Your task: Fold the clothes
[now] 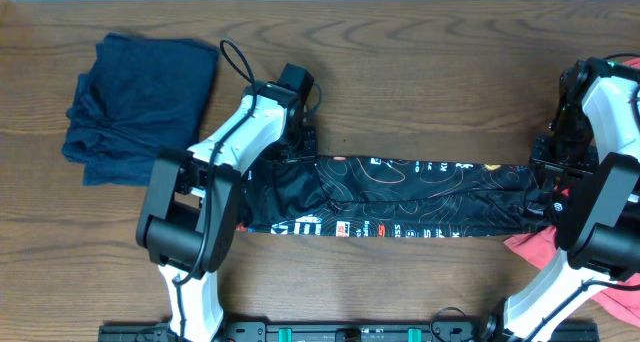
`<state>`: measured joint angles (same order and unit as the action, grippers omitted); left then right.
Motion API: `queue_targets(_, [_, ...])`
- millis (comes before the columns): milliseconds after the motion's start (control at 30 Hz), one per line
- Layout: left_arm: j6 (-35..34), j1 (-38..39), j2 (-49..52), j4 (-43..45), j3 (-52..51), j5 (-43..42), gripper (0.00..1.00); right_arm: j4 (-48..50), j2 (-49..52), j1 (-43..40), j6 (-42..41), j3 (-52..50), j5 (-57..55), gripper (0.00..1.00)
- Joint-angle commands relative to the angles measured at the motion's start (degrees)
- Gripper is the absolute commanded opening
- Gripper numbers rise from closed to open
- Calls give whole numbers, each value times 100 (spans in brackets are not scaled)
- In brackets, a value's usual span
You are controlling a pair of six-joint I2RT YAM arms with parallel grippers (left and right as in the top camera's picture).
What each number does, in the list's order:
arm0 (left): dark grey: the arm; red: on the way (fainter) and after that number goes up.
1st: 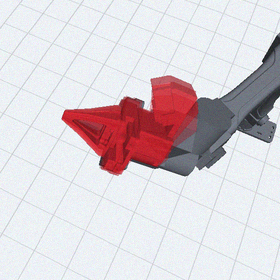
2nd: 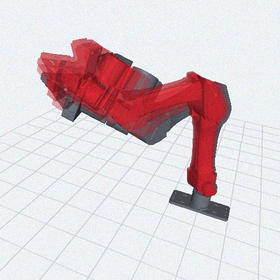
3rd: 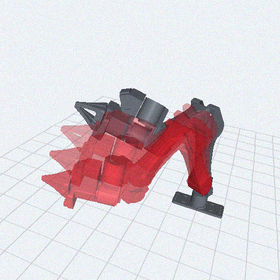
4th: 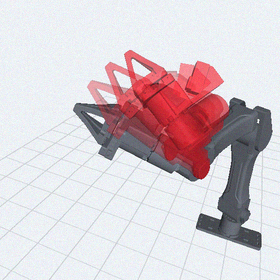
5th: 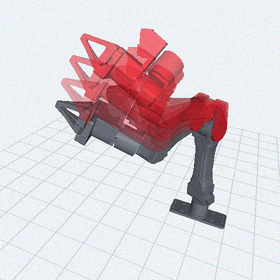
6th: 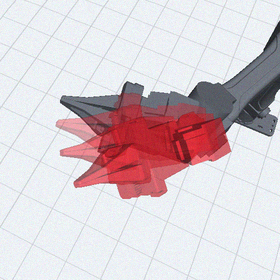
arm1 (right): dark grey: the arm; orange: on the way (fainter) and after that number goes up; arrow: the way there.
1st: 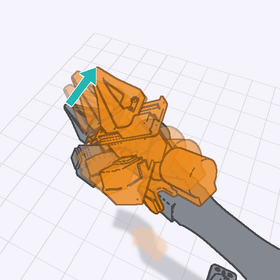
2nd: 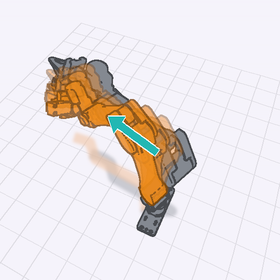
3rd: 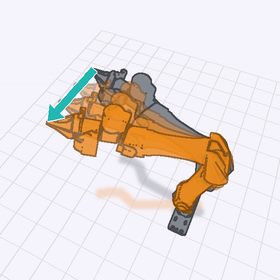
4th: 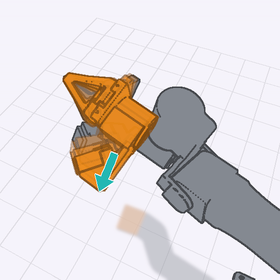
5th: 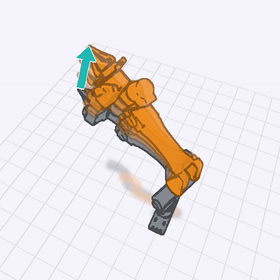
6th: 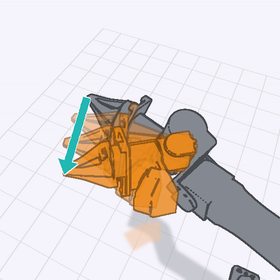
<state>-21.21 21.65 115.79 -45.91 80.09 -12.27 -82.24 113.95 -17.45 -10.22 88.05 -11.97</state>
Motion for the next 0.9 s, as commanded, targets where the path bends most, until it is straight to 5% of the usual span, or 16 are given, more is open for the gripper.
queue_targets(0, [-52, 13, 42, 155, -35, -192, 46, -4, -4, -11, -42, -22, 17, 28])
queue_targets(867, [-291, 35, 382, 664, -125, 264, 45, -31, -4, -11, 2, -22, 15, 27])
